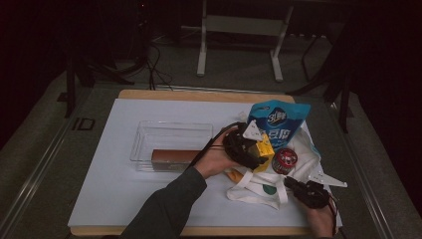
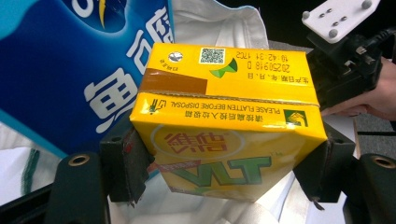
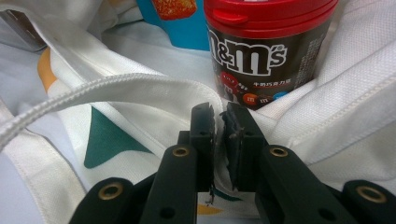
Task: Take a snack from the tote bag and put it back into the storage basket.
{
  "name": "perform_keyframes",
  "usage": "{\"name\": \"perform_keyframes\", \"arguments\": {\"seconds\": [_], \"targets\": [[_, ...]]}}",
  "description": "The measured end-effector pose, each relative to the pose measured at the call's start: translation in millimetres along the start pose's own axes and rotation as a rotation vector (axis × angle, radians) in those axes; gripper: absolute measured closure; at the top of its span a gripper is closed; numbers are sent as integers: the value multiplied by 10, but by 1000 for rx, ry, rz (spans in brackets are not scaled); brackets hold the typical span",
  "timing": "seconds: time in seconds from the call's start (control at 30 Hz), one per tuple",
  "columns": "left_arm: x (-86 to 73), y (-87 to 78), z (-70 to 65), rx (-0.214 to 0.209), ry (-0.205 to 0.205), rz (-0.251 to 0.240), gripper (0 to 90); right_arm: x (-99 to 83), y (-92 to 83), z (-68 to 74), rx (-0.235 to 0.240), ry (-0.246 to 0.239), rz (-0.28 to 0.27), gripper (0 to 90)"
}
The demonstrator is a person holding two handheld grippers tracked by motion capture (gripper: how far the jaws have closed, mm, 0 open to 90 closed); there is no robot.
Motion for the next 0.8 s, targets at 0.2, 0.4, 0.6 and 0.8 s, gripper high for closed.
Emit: {"name": "perform_keyframes", "arguments": {"seconds": [0.2,0.4,0.6,0.8], "targets": [[0,-142,8,11,5,-7,290,0,0,1,0,1,0,816],[-19,-262,38,28,2,-14,290,-1,-1,1,-1,0,0,816],[-52,-379,100,43,-18,-28,290,-1,-1,1,-1,0,-1,816],[-105,-482,159,58,-34,-38,290,-1,-1,1,-2,1,-1,816]]}}
Point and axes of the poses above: each handheld gripper's, and its own axes: y roughly forward along the jaws, x roughly out of its top, z roughly to its left, the point moved 9 cm from there along y, roughly forward along the jaws, and after that the axes turned 4 degrees about x, right-handed, at the moved point
